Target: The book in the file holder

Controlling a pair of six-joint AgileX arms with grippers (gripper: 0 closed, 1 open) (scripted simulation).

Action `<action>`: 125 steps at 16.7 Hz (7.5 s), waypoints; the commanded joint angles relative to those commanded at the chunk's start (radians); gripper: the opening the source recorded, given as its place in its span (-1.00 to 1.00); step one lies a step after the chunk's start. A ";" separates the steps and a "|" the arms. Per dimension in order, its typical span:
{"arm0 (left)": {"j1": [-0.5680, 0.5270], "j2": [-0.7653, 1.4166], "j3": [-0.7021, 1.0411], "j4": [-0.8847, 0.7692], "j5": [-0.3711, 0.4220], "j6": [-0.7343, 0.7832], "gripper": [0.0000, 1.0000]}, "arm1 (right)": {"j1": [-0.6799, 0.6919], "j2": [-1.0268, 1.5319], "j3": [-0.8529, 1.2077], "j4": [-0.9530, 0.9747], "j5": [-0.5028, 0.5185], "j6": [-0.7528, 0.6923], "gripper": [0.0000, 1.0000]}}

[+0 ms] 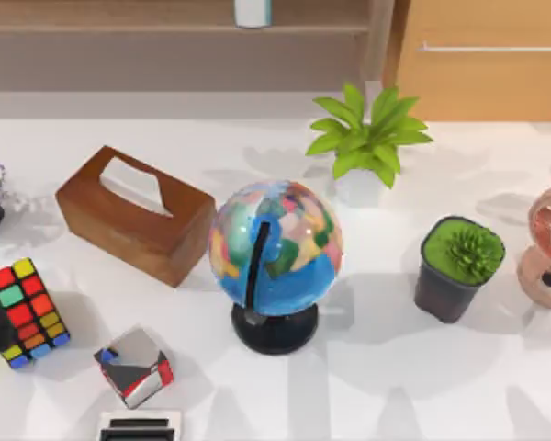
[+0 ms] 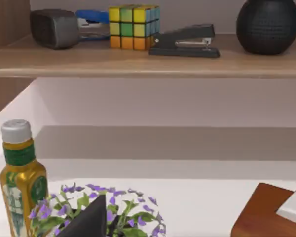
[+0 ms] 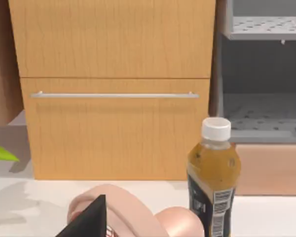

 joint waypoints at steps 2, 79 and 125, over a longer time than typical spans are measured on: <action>0.000 0.000 0.000 0.000 0.000 0.000 1.00 | 0.000 0.000 0.000 0.000 0.000 0.000 1.00; 0.000 0.000 0.000 0.000 0.000 0.000 1.00 | 0.716 2.435 1.992 0.450 0.747 -0.008 -1.00; 0.000 0.000 0.000 0.000 0.000 0.000 1.00 | -0.523 1.781 0.832 0.656 -0.417 1.419 -1.00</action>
